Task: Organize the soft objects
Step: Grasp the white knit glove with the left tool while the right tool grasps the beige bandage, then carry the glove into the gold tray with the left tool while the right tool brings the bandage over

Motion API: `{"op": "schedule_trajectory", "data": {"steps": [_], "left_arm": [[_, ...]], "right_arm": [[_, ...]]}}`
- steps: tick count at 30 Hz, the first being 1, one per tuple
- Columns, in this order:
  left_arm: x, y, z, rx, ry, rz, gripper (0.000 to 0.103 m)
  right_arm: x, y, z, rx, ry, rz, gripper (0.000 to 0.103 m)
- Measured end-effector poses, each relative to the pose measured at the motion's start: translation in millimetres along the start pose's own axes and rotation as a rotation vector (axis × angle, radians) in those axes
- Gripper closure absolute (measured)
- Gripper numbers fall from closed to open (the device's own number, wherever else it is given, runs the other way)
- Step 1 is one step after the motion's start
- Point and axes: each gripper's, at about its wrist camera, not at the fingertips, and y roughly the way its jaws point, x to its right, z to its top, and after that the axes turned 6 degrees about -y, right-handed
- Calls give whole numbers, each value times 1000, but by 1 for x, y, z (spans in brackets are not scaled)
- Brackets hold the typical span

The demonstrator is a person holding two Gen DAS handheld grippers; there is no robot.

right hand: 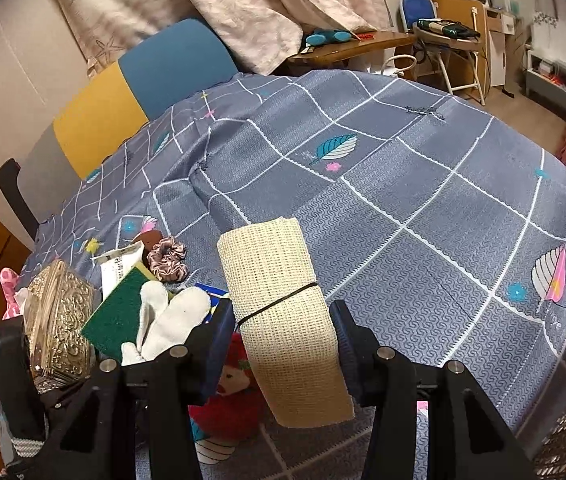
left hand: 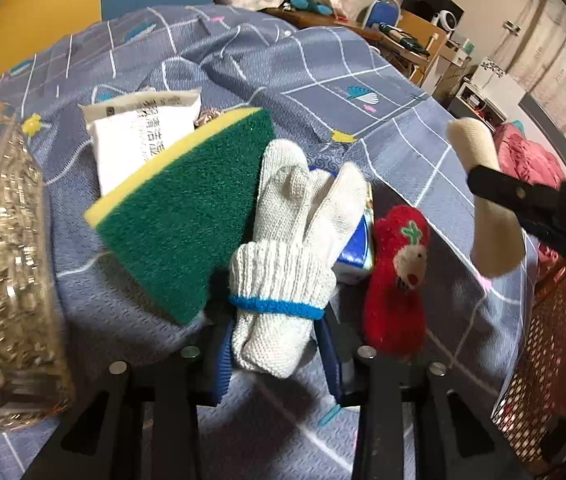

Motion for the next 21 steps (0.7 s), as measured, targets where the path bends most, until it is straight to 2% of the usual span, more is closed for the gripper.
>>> {"op": "schedule_trajectory", "data": {"steps": [4,8,11,13,15,21], "left_arm": [[-9,-24,-19,0,-5,-11,67],[-21,-45,-47,-2,11,66,67],[-29,-47,-64,-39,4,55,65],[-28,-47,-66,-31,7,67,63],[-28,-47,-62,-20,-8,95,54],[-21,-34,-38,-37,-31,89,53]], "right_arm": [[-3,0,0,3,-15,-5,54],[-4,1,-1,-10,-17,8,54],[-7,3,-2,-18,-28,8,54],[-10,3,-3,-18,-46,1,54],[-11,3,-3,-19,-52,-2,54],[-7,4,-3,-24,-41,-20,54]]}}
